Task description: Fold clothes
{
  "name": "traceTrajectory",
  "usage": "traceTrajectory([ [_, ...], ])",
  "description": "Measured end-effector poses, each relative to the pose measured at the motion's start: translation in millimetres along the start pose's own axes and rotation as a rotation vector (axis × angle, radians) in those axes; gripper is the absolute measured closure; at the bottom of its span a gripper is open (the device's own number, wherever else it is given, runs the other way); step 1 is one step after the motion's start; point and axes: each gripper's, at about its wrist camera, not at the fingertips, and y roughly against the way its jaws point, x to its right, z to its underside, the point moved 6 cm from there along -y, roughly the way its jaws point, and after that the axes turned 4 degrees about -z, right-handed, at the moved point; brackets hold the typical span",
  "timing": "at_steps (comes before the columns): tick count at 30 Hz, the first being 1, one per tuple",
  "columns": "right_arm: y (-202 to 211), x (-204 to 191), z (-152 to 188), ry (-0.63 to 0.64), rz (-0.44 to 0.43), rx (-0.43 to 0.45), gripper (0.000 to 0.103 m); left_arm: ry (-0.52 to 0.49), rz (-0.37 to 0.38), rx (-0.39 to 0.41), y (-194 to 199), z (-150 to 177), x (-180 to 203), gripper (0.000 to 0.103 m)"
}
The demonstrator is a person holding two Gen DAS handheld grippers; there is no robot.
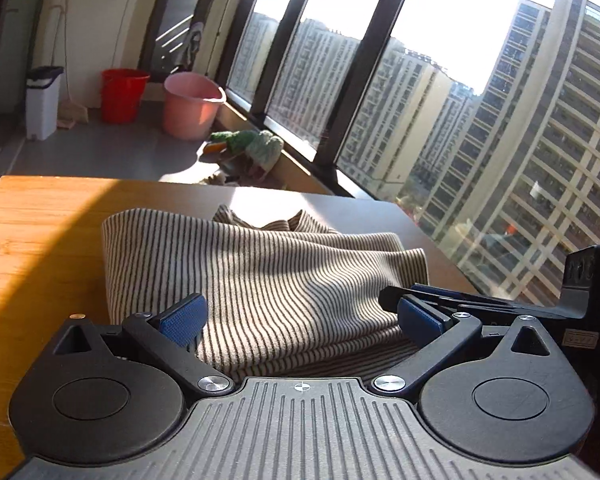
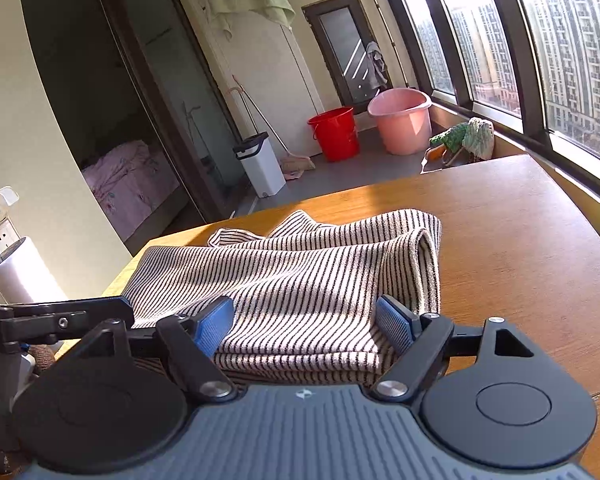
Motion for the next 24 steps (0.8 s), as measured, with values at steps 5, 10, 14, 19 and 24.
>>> traceTrajectory([
  [5,0,-1,-1,-0.001,-0.041,0.004,0.010,-0.156,-0.074,0.035,-13,19,10,0.000],
  [10,1,0,-1,-0.034,-0.098,0.020,0.000,-0.099,-0.027,0.045,-13,15,4,0.000],
  [14,0,-1,-2,-0.031,-0.097,0.017,0.000,-0.078,-0.007,0.055,-11,15,1,0.000],
  [19,-4,-3,-2,-0.008,-0.108,-0.022,0.000,-0.065,0.003,0.062,-8,15,0,0.000],
  [24,-8,-10,-1,0.039,-0.085,-0.077,0.000,-0.061,0.006,0.065,-7,16,0,0.000],
])
